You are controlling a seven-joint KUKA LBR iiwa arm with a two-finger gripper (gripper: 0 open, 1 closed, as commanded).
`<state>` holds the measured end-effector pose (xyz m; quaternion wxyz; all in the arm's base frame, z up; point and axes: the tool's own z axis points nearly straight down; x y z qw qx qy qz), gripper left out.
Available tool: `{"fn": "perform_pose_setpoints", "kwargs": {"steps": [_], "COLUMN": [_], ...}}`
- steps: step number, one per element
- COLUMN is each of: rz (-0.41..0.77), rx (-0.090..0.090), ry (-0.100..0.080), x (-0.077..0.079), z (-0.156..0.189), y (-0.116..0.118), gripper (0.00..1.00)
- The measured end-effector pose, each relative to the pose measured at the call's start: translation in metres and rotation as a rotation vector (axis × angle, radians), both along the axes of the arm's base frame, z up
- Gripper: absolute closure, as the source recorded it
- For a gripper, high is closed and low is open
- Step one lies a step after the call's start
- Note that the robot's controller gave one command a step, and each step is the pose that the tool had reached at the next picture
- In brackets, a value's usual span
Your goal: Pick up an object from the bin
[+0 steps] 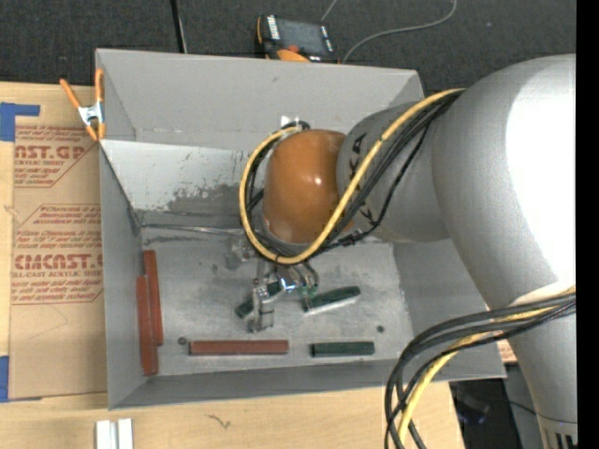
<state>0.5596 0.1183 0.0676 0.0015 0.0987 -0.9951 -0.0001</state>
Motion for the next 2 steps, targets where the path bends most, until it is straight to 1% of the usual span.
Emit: {"fn": "perform_pose_setpoints", "kwargs": {"steps": [1, 2], "rz": [-0.001, 0.054], "rx": [0.002, 0.002], "ry": [-0.002, -0.015], "x": [0.001, 0.015], "z": [0.003, 0.192], "y": [0.000, 0.005], "gripper": [1.00, 1.00]}}
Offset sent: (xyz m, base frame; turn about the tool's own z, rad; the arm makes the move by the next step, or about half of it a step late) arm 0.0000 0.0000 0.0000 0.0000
